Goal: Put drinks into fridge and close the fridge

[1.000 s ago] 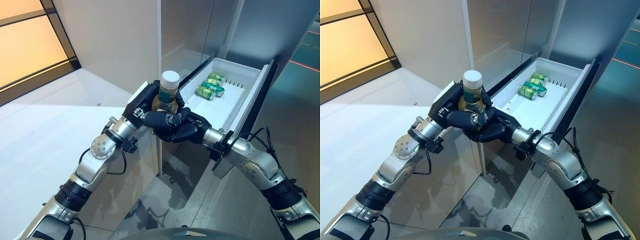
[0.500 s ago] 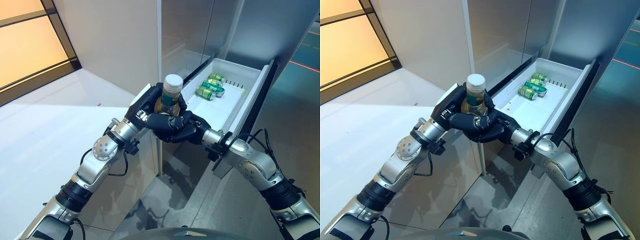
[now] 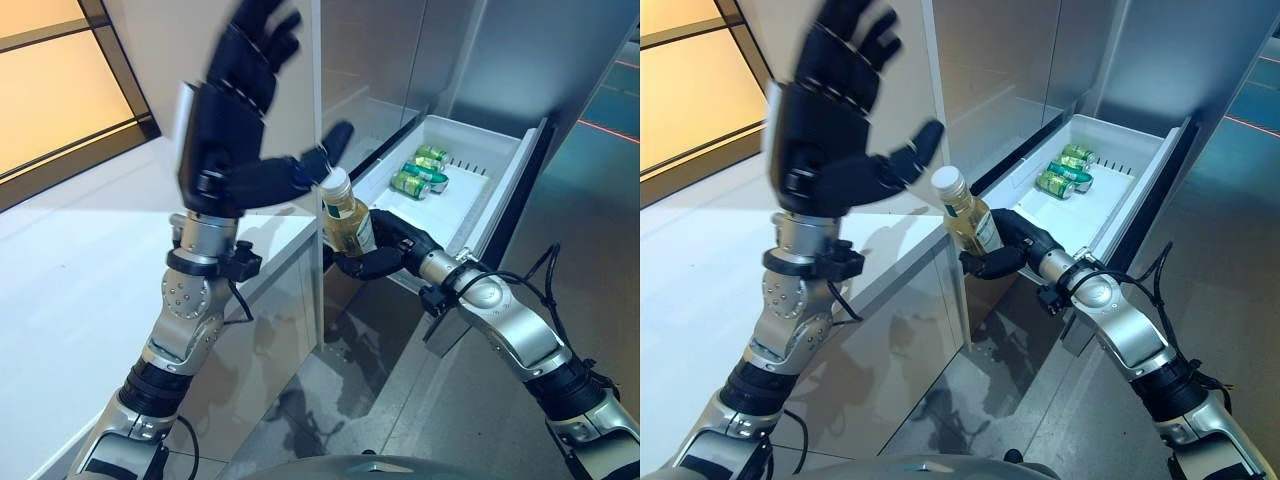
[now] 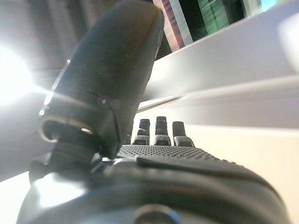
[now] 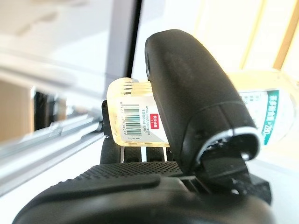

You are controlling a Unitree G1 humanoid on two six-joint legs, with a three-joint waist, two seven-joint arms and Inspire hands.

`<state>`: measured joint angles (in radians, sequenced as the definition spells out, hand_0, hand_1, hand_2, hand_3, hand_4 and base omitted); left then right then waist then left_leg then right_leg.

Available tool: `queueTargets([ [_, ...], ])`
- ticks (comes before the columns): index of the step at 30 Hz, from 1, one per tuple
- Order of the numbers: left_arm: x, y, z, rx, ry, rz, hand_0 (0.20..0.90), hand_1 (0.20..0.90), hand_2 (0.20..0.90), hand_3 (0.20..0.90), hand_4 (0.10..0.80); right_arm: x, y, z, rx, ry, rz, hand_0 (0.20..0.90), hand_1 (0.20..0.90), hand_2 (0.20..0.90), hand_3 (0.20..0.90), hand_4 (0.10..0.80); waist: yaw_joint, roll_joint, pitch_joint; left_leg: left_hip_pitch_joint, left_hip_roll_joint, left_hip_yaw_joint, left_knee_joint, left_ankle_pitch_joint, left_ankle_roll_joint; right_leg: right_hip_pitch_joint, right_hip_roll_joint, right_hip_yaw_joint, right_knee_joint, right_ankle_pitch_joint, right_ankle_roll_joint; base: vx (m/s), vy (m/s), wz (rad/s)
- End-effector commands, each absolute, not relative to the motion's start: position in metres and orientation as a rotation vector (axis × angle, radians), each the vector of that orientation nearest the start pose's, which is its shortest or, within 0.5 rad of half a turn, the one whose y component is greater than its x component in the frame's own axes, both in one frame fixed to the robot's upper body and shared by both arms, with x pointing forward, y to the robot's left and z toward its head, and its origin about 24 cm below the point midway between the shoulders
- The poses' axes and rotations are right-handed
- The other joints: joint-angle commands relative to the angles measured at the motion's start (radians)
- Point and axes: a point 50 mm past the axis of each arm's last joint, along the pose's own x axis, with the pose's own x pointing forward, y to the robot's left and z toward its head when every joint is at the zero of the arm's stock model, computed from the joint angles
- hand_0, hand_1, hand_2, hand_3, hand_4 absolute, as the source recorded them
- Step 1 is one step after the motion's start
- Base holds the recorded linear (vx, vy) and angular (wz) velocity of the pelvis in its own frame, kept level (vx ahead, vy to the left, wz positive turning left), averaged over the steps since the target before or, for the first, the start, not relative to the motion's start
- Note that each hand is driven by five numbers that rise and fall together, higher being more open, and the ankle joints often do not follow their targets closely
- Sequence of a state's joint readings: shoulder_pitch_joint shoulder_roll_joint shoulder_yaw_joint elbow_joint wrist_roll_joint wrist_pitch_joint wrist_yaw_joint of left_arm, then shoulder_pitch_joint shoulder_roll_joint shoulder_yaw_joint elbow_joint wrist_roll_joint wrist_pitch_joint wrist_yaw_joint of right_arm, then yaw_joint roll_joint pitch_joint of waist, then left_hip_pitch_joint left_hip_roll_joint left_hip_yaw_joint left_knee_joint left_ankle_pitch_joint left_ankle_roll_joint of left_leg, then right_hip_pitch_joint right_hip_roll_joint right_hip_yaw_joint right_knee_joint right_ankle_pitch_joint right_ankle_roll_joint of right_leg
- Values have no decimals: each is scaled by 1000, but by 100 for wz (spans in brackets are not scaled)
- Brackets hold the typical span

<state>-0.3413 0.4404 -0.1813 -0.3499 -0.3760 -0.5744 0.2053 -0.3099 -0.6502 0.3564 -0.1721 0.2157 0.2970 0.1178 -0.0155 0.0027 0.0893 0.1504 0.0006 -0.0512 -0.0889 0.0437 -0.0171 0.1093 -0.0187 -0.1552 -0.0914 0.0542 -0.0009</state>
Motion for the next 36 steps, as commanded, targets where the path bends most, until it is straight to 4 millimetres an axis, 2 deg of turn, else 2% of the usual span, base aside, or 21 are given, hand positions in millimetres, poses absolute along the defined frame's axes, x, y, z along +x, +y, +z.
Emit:
queueTargets([
  [1,209,158,272,-161,-1448,-125,900,900,900,900,800,293,-158,225,-446,-577,259,300,300,300,200,100,9,-49,-80,-20,-26,46,2,-33,21,30,11,62,32,-41,33,0,0,0],
  [6,216,155,273,-130,-1372,-164,900,900,900,900,800,299,-171,226,-448,-586,145,300,300,300,200,100,14,-49,-78,-19,-24,42,2,-35,16,33,9,50,36,-47,33,2,4,7],
  [9,231,151,261,-127,-1180,-273,900,900,900,900,800,302,-183,230,-474,-605,58,300,300,300,200,100,25,-48,-74,-19,-22,38,2,-35,15,34,6,37,40,-50,33,-2,3,15],
  [12,251,145,235,-186,-914,-432,900,900,900,900,800,308,-194,238,-563,-657,-43,300,300,300,200,100,45,-48,-69,-18,-24,28,2,-34,15,38,3,23,40,-51,32,3,-2,10],
  [14,261,138,205,-233,-721,-517,900,900,900,900,800,316,-202,250,-610,-671,-94,300,300,300,200,100,65,-49,-65,-20,-26,19,2,-33,16,40,1,9,39,-50,31,13,0,17],
  [15,264,133,179,-246,-577,-563,900,900,900,900,800,322,-211,260,-639,-669,-138,300,300,300,200,100,82,-51,-64,-22,-27,12,2,-32,15,42,-1,-3,39,-51,29,16,9,16],
  [16,266,132,170,-247,-521,-573,900,900,900,900,800,324,-215,263,-650,-665,-153,300,300,300,200,100,88,-51,-63,-22,-27,10,2,-31,15,43,-1,-8,38,-51,29,21,14,22],
  [17,266,132,150,-229,-436,-594,900,900,900,900,800,329,-224,268,-676,-650,-182,300,300,300,200,100,100,-52,-63,-24,-29,4,2,-31,14,45,-2,-16,37,-53,29,58,19,23],
  [18,263,133,117,-203,-274,-624,900,900,900,900,800,336,-242,277,-715,-609,-235,300,300,300,200,100,120,-56,-62,-20,-28,-3,2,-38,11,54,-3,-30,36,-61,30,60,26,27],
  [20,255,137,91,-189,-169,-646,900,900,900,900,800,343,-259,283,-759,-565,-282,300,300,300,200,100,139,-57,-60,-22,-29,-11,2,-34,10,56,-5,-43,37,-64,30,45,31,18],
  [22,243,141,64,-94,-73,-696,900,900,900,900,800,351,-284,285,-809,-463,-356,300,300,300,200,100,163,-58,-59,-29,-28,-22,2,-27,7,57,-7,-64,41,-67,29,48,32,26],
  [25,236,145,40,-28,13,-713,900,900,900,900,800,361,-308,281,-887,-339,-420,300,300,300,200,100,184,-56,-57,-37,-25,-35,2,-18,2,59,-9,-83,44,-70,27,54,16,41],
  [28,232,148,18,47,87,-726,900,900,900,900,800,367,-324,271,-941,-203,-447,300,300,300,200,100,201,-56,-53,-41,-25,-49,2,-10,-2,59,-10,-100,51,-73,25,86,-6,30],
  [32,227,149,-2,137,142,-735,900,900,900,900,800,371,-332,258,-981,-82,-450,300,300,300,200,100,209,-51,-43,-46,-22,-61,2,-4,-4,56,-10,-108,61,-80,22,97,-22,19],
  [36,224,149,-10,227,122,-756,900,900,900,900,800,374,-336,241,-1020,22,-435,300,300,300,200,100,208,-44,-26,-52,-20,-66,3,0,-4,45,-10,-103,73,-85,18,67,-19,6],
])
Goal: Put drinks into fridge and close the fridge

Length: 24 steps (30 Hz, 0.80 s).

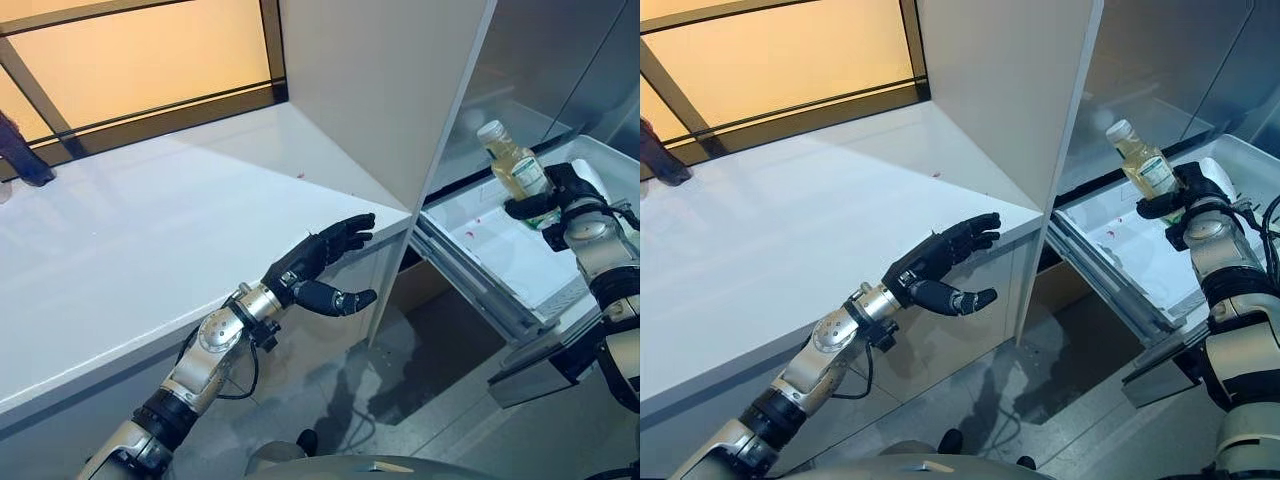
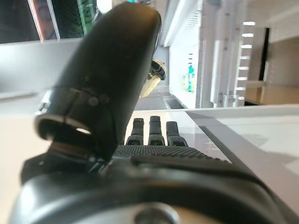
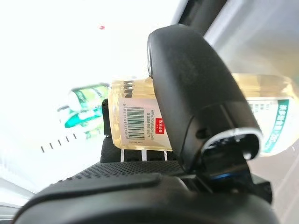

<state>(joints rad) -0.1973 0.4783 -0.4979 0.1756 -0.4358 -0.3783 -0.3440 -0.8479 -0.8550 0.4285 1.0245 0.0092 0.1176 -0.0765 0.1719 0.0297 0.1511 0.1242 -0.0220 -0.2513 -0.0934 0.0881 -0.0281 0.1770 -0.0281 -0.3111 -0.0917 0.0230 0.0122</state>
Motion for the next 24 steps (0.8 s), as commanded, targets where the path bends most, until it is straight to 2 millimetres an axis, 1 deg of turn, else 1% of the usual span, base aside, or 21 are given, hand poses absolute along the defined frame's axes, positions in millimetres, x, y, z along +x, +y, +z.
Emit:
queueTargets([
  [1,224,148,-10,253,106,-759,900,900,900,900,800,374,-337,237,-1026,44,-431,300,300,300,200,100,20,-70,-85,-27,3,133,9,-45,8,-25,0,55,76,-55,4,56,-18,1],
  [3,225,147,-5,323,18,-747,900,900,900,900,800,372,-342,225,-1063,117,-417,300,300,300,200,100,16,-66,-74,-32,6,132,10,-44,8,-33,1,61,84,-59,2,62,-21,1],
  [7,237,149,13,243,-71,-662,900,900,900,900,800,366,-352,193,-1080,296,-381,300,300,300,200,100,10,-63,-56,-39,3,121,11,-42,12,-45,6,76,93,-61,-3,48,-20,5],
  [9,245,150,29,128,-119,-608,900,900,900,900,800,355,-365,168,-1055,490,-341,300,300,300,200,100,11,-65,-46,-42,1,112,13,-39,12,-49,8,79,98,-64,-7,31,-33,14],
  [10,251,149,42,69,-161,-590,900,900,900,900,800,345,-374,150,-1026,618,-320,300,300,300,200,100,15,-68,-39,-45,1,107,13,-38,12,-51,8,76,102,-64,-10,2,-53,20],
  [11,254,147,53,37,-199,-585,900,900,900,900,800,337,-380,138,-996,698,-305,300,300,300,200,100,18,-70,-33,-44,1,103,13,-37,12,-51,8,72,104,-65,-12,3,-69,19],
  [14,261,143,82,-39,-292,-579,900,900,900,900,800,318,-389,109,-928,888,-234,300,300,300,200,100,25,-80,-24,-36,0,93,11,-35,11,-39,7,58,105,-65,-15,37,-65,10],
  [15,263,142,92,-68,-321,-586,900,900,900,900,800,312,-392,103,-920,947,-219,300,300,300,200,100,28,-83,-24,-32,0,90,11,-35,9,-32,6,52,104,-66,-16,70,-59,8],
  [17,264,140,104,-109,-358,-601,900,900,900,900,800,307,-393,95,-924,984,-208,300,300,300,200,100,31,-86,-26,-26,0,85,13,-36,7,-24,6,48,105,-68,-17,66,-40,1],
  [20,262,132,123,-157,-416,-669,900,900,900,900,800,304,-388,82,-921,1018,-193,300,300,300,200,100,34,-87,-29,-20,-1,78,17,-37,7,-17,7,45,108,-71,-19,58,-28,4],
  [23,259,116,136,-244,-408,-819,900,900,900,900,800,302,-381,68,-912,1053,-175,300,300,300,200,100,34,-82,-28,-17,-2,73,19,-39,9,-14,8,48,111,-72,-19,11,-6,1],
  [24,258,109,136,-281,-375,-888,900,900,900,900,800,302,-379,65,-912,1067,-165,300,300,300,200,100,32,-80,-27,-15,-2,73,19,-40,10,-13,9,50,110,-71,-19,0,0,0],
])
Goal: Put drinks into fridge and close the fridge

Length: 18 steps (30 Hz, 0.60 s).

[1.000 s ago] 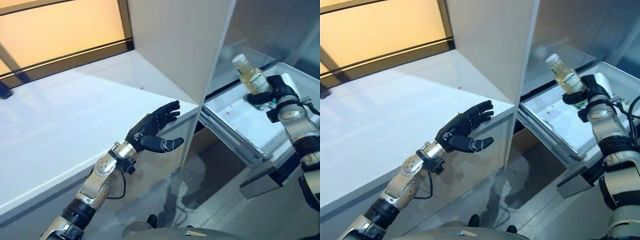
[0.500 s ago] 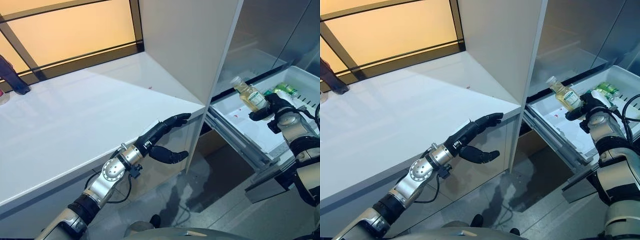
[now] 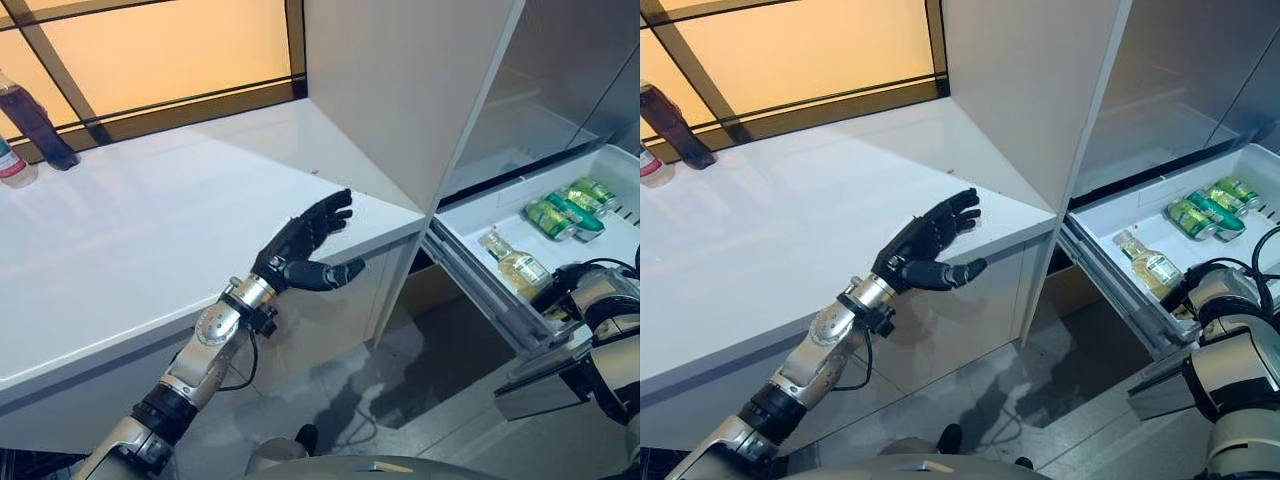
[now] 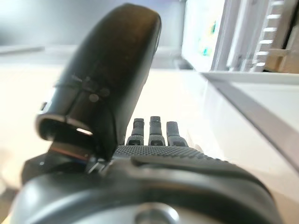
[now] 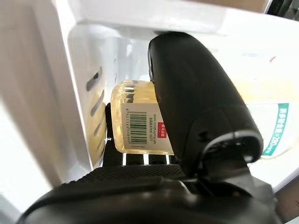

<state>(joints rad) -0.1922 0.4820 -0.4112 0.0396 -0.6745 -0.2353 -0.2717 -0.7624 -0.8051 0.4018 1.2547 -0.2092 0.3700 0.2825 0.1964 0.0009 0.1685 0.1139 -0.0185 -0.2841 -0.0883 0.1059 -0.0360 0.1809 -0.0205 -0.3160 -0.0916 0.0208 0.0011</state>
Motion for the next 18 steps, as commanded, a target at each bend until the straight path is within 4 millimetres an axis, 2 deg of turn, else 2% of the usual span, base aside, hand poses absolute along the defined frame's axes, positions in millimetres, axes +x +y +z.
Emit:
queueTargets([
  [1,256,103,135,-307,-351,-938,900,900,900,900,800,302,-377,63,-911,1074,-160,300,300,300,200,100,5,-49,-45,-3,-5,107,13,-58,18,-16,2,58,109,-68,-7,15,-8,4],
  [2,252,91,133,-376,-287,-1037,900,900,900,900,800,303,-373,60,-914,1080,-155,300,300,300,200,100,-1,-45,-44,-2,-3,112,12,-59,17,-16,3,61,107,-66,-5,4,0,3],
  [5,242,71,124,-480,-163,-1192,900,900,900,900,800,305,-369,58,-924,1085,-147,300,300,300,200,100,-13,-37,-39,-4,1,124,13,-59,16,-19,3,67,105,-63,-3,-19,9,4],
  [9,224,46,106,-587,14,-1342,900,900,900,900,800,313,-363,61,-958,1078,-129,300,300,300,200,100,-29,-25,-30,-12,4,137,14,-58,15,-30,2,79,103,-59,1,-51,21,2],
  [10,218,38,99,-604,55,-1382,900,900,900,900,800,317,-358,64,-973,1061,-121,900,900,900,900,800,-34,-19,-23,-21,5,143,15,-55,14,-40,0,84,103,-55,3,-104,22,-1],
  [14,212,29,91,-624,97,-1434,900,900,900,900,800,329,-350,73,-992,1008,-103,900,900,900,900,800,-44,-7,-5,-44,7,153,15,-47,15,-66,-2,96,99,-45,6,-113,15,-2],
  [18,212,26,94,-654,90,-1439,900,900,900,900,800,339,-342,82,-992,961,-79,900,900,900,900,800,-54,1,17,-63,8,164,13,-42,17,-85,-4,110,89,-32,8,-140,4,-7],
])
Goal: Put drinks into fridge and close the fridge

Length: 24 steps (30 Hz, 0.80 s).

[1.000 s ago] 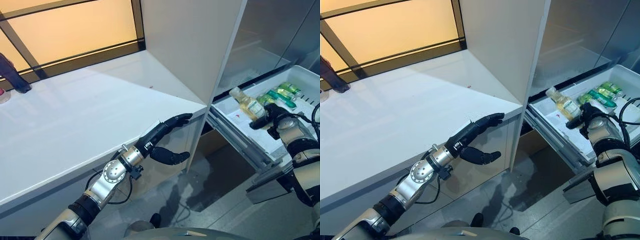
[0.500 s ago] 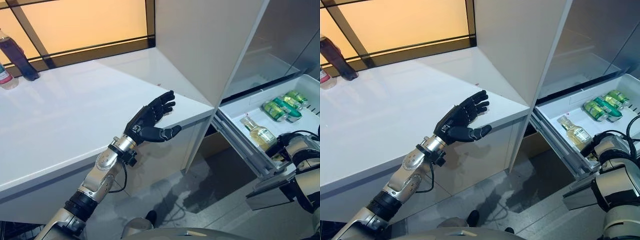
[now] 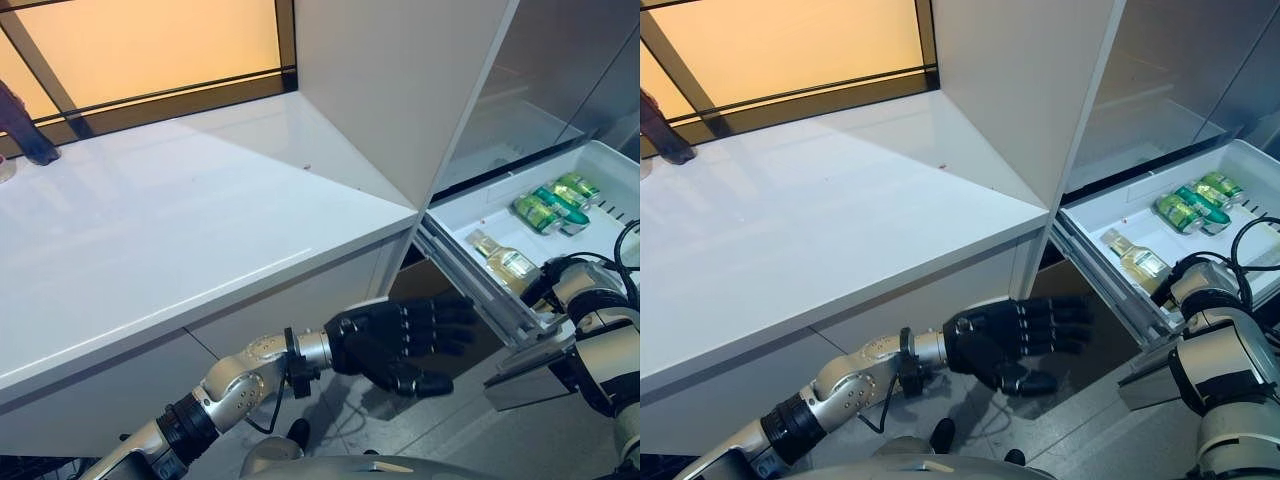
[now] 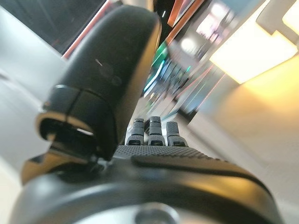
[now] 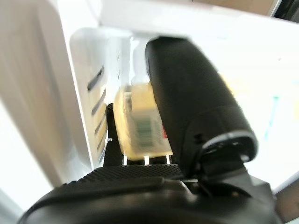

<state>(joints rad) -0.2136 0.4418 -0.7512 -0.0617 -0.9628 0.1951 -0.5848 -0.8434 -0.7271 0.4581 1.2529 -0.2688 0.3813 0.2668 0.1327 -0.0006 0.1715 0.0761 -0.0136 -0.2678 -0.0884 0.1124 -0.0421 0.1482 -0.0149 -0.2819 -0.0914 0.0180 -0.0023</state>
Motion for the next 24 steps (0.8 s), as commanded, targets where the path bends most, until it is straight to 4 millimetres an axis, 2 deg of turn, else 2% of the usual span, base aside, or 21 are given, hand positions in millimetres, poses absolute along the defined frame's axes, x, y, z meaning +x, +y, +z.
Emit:
queueTargets([
  [1,212,25,95,-666,94,-1438,900,900,900,900,800,342,-340,85,-989,944,-72,900,900,900,900,800,7,4,22,-33,4,153,13,-47,23,-59,-11,79,85,-24,13,-146,4,1],
  [5,215,25,93,-628,112,-1413,900,900,900,900,800,348,-335,91,-961,892,-62,900,900,900,900,800,1,7,38,-45,5,163,11,-42,24,-72,-13,89,78,-14,16,-102,8,-2],
  [9,220,32,76,-502,164,-1325,900,900,900,900,800,355,-332,104,-911,808,-64,900,900,900,900,800,-5,10,45,-50,4,173,10,-43,26,-82,-16,96,77,-9,19,-69,25,-4],
  [10,223,38,64,-422,194,-1260,900,900,900,900,800,359,-331,111,-888,749,-78,900,900,900,900,800,-9,12,46,-50,3,178,10,-44,29,-86,-17,101,77,-8,19,-75,48,-2],
  [12,227,46,56,-335,194,-1201,900,900,900,900,800,362,-330,118,-857,694,-97,900,900,900,900,800,-11,13,44,-46,1,180,8,-46,32,-84,-16,107,74,-5,20,-36,41,-8],
  [16,238,84,20,-187,248,-912,900,900,900,900,800,376,-319,154,-730,402,-169,900,900,900,900,800,-23,11,32,-32,-5,186,8,-56,40,-85,-13,133,77,-2,24,-5,47,-13],
  [18,235,112,-5,-95,297,-746,900,900,900,900,800,377,-313,185,-602,137,-278,900,900,900,900,800,-35,2,19,-18,-6,198,9,-66,44,-81,-9,149,79,-3,25,27,27,-31],
  [19,235,114,-7,-91,301,-740,900,900,900,900,800,377,-313,185,-596,138,-279,900,900,900,900,800,-35,1,18,-17,-6,199,9,-67,44,-81,-9,150,79,-3,25,40,14,-18],
  [20,229,130,-23,-51,333,-653,900,900,900,900,800,373,-313,209,-537,-41,-366,900,900,900,900,800,-44,-5,8,-7,-6,207,9,-76,47,-77,-6,162,81,-5,26,36,6,-6],
  [24,214,154,-51,72,379,-532,900,900,900,900,800,356,-323,245,-457,-306,-512,900,900,900,900,800,-58,-19,-12,11,-9,220,8,-93,52,-69,0,188,79,-6,30,33,14,-17],
])
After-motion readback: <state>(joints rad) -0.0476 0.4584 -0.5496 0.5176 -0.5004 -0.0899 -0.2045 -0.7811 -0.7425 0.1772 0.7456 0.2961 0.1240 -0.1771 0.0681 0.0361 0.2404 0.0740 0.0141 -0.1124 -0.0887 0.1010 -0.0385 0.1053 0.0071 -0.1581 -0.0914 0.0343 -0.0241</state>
